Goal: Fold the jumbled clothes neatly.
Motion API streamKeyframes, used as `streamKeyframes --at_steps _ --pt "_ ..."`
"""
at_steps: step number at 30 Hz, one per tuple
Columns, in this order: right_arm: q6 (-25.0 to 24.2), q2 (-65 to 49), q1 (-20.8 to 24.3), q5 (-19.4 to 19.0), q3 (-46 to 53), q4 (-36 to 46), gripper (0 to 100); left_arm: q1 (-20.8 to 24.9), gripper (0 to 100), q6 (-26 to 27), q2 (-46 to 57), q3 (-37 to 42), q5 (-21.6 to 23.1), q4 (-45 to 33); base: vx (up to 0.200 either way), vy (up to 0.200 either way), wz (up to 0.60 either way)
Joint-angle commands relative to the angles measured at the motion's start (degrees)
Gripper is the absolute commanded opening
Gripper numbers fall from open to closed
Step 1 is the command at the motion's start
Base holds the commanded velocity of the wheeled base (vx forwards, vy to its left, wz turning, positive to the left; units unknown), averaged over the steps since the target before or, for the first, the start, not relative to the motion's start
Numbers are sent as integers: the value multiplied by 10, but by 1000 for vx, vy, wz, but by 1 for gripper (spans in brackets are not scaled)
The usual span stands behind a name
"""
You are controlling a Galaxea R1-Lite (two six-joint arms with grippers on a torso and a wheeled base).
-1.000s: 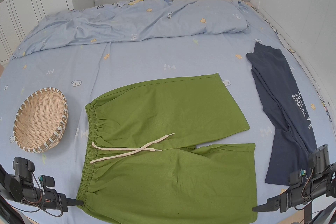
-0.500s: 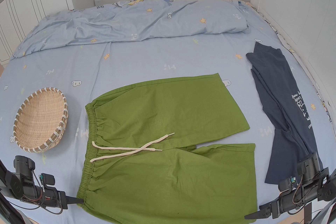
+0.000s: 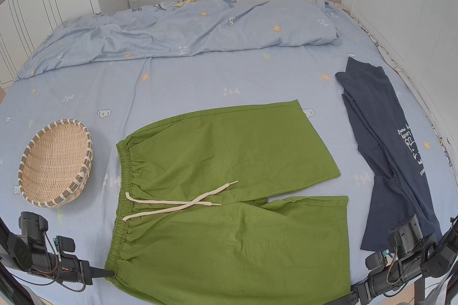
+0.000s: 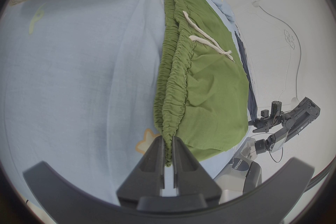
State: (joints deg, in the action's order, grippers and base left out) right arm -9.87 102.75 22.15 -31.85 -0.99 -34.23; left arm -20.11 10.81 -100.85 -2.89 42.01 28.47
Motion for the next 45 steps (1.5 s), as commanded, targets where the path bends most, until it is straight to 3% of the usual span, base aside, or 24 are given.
streamKeyframes --at_steps 1,18,19,27,39,44,45 --pt "-6 16 27 -1 10 -7 100 3 0 1 0 3 0 0 0 0 0" --pt "-15 33 28 1 10 -15 100 -3 0 1 -4 0 0 0 0 0 0" --pt "-15 33 28 1 10 -15 0 -3 0 1 -4 -1 0 0 0 0 0" --pt "-17 32 19 4 10 -4 0 -5 0 1 -4 -2 0 1 0 0 0" --pt "-10 -1 -18 7 10 76 0 -18 0 7 0 22 -9 -5 0 0 0" --pt "-9 -9 -19 7 10 89 0 -18 0 24 -1 26 -13 -24 0 0 0" --pt "-4 -9 -19 7 10 87 0 -15 0 54 0 24 -43 -66 0 0 0"
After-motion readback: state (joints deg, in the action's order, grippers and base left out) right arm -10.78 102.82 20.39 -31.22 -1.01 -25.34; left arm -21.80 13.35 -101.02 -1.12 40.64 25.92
